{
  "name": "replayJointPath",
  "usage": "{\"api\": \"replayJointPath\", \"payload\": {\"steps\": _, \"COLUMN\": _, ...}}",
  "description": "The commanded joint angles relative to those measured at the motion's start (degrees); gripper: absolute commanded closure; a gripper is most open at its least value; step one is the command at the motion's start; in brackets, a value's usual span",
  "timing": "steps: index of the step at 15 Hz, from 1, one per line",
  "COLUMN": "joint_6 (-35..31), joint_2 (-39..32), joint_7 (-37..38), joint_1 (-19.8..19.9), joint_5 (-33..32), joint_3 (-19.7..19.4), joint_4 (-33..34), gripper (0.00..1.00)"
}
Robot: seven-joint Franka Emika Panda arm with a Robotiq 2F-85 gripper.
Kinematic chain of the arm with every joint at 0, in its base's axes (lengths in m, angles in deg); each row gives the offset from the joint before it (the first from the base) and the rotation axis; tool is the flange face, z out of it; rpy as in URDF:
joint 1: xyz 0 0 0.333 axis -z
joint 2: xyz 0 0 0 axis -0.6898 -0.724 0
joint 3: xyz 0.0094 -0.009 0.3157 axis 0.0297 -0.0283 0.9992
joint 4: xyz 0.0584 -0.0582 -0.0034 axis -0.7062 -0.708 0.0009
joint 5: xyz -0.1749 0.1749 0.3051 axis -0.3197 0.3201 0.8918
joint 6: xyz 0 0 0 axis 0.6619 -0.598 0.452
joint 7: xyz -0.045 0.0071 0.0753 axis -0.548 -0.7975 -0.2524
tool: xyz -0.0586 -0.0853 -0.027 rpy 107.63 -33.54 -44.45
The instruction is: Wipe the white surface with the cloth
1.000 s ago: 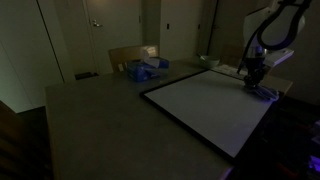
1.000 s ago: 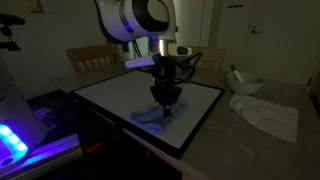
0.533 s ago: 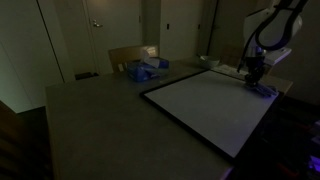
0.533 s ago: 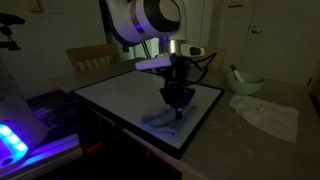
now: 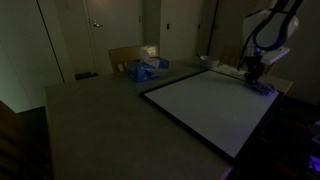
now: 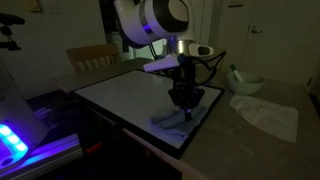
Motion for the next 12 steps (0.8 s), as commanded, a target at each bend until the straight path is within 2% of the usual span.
{"api": "replayJointPath", "payload": {"steps": 1, "joint_6": 0.54, "joint_2": -0.96, "joint_7": 3.07, "joint_1": -1.73, "joint_5": -1.14, "joint_3": -0.99, "joint_4": 0.81, "gripper": 0.6}}
{"api": "replayJointPath", "payload": {"steps": 3, "joint_6": 4.76, "joint_2": 1.01, "joint_7": 4.57, "joint_1": -2.51, "joint_5": -0.1, "joint_3": -1.02, "joint_4": 1.16, "gripper": 0.46}}
{"api": "replayJointPath", "payload": {"steps": 7, "joint_6": 19.21, "joint_2": 6.83, "joint_7": 9.37, "joint_1": -3.14, "joint_5": 1.64, "joint_3": -0.08, "joint_4": 2.61, "gripper": 0.18}}
{"api": "replayJointPath", "payload": {"steps": 9, "joint_6": 26.35, "joint_2": 9.76, "joint_7": 11.12, "joint_1": -2.18, "joint_5": 2.58, "joint_3": 1.23, "joint_4": 3.91, "gripper": 0.03}}
{"api": "replayJointPath", "payload": {"steps": 12, "joint_6": 34.39, "joint_2": 13.72, "joint_7": 13.78, "joint_1": -0.66, "joint_5": 4.28, "joint_3": 3.34, "joint_4": 5.09, "gripper": 0.0}}
